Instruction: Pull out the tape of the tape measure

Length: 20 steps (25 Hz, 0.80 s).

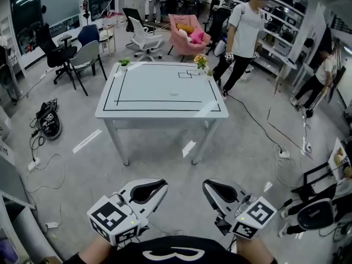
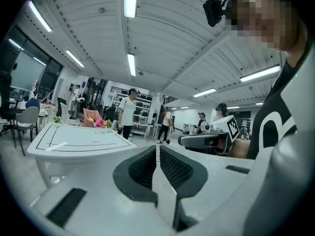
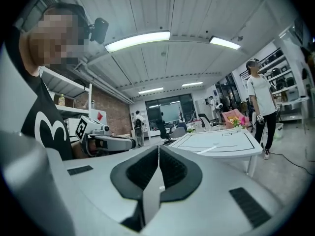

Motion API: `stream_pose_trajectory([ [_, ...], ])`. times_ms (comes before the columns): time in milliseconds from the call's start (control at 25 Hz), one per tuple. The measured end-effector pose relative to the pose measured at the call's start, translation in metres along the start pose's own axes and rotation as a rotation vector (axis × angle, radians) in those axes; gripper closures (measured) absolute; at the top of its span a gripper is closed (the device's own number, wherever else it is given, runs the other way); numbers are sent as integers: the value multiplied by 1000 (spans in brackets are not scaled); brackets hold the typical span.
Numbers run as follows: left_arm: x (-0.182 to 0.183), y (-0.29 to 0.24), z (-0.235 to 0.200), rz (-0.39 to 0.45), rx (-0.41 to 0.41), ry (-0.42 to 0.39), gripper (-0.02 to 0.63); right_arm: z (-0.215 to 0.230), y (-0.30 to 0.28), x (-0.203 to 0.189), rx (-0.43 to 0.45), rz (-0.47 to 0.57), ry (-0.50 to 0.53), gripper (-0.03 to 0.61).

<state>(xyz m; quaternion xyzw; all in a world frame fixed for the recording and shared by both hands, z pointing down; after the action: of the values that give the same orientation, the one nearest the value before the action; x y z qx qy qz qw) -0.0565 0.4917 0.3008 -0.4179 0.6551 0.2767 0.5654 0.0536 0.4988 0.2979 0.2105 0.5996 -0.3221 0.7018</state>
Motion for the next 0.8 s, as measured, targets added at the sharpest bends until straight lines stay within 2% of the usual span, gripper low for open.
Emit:
stream_pose_trajectory([
  [120,-2,2,-3,-3,-3,-7,590,-1,-3,-7,-14,-14,12,570],
  [160,-3,2,-5,-5,-2,-5,547,0,-3,-8,-18,-16,12,561],
  [240,-3,0,-8,-4,-4,5,495,3,-3,-9,-26,-13,15,530],
  [440,4,-16,-20,1,-16,17,431,24,-6,-5,-49,-14,39,412],
  [560,5,-34,-33,-15,-12,0,402,47,-14,-3,-47,-3,39,365],
  [800,11,-87,-81,-33,38,16,368,124,-49,3,-24,-12,23,337],
])
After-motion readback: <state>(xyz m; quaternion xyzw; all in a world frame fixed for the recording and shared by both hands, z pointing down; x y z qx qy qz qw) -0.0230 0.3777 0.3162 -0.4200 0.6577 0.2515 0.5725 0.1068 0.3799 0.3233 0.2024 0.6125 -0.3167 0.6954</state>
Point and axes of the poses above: the fingertips, and each gripper's own axes: y backward along the fingers, z to its right, x out of its top, the point moved 1 cm from there along y, backward along the fingers, and after that the axes turned 2 degrees about z, right-handed, at the moved point
